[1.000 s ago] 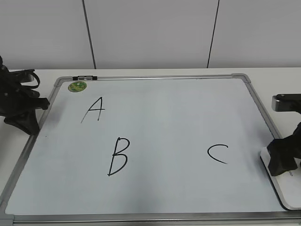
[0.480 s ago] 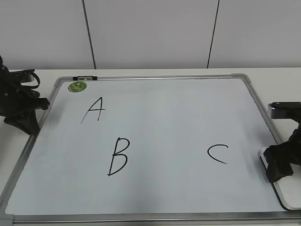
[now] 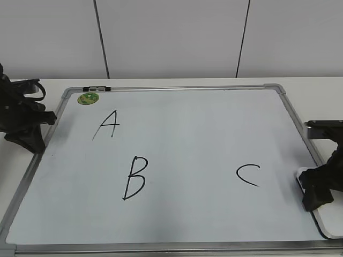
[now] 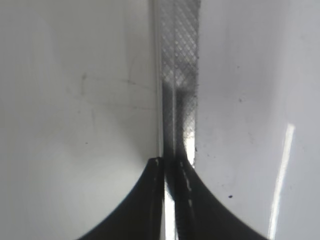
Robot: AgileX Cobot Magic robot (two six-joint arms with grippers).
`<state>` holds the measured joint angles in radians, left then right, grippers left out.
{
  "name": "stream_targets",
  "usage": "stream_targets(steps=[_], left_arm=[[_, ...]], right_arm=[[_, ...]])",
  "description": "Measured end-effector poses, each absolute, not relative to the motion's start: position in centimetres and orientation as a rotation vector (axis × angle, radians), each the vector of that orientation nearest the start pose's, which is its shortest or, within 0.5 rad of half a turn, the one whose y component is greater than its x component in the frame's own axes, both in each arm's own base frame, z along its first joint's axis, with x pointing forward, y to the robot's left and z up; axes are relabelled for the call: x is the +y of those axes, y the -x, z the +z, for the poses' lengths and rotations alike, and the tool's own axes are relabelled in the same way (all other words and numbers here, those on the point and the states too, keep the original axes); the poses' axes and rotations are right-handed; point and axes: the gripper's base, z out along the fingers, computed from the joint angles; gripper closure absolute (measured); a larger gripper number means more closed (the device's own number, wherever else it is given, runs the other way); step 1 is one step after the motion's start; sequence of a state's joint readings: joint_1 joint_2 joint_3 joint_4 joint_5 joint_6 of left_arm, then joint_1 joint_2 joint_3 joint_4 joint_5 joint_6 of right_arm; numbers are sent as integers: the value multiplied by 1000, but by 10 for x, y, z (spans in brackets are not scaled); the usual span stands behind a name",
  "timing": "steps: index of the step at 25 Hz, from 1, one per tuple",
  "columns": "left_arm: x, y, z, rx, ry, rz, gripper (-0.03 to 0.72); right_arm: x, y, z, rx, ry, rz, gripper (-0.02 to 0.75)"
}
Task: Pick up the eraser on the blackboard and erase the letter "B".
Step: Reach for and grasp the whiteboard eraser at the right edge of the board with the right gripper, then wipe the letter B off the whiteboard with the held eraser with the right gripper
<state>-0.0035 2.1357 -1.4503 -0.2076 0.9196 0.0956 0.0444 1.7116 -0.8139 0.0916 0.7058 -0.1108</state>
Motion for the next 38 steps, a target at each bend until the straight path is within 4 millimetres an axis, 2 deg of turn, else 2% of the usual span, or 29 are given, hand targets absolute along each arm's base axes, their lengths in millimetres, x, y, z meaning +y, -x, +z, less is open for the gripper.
stream_targets(steps=[20,26,33,36,38], left_arm=[[-16,-409,128,3070,35,-255,678],[-16,-409,128,3070,35,-255,678],[-16,-409,128,3070,35,-255,678],[-16,-409,128,3070,35,-255,678],[-16,-409,128,3070,35,-255,678]], right_arm=[[18,-270,144,3068,142,93,194],[18,-264,174,2982,153,102,194],[26,-258,201,2928,209,228,194],[34,-262,212,2926,271,270,194],[46,-266,222,2902,342,284,194]])
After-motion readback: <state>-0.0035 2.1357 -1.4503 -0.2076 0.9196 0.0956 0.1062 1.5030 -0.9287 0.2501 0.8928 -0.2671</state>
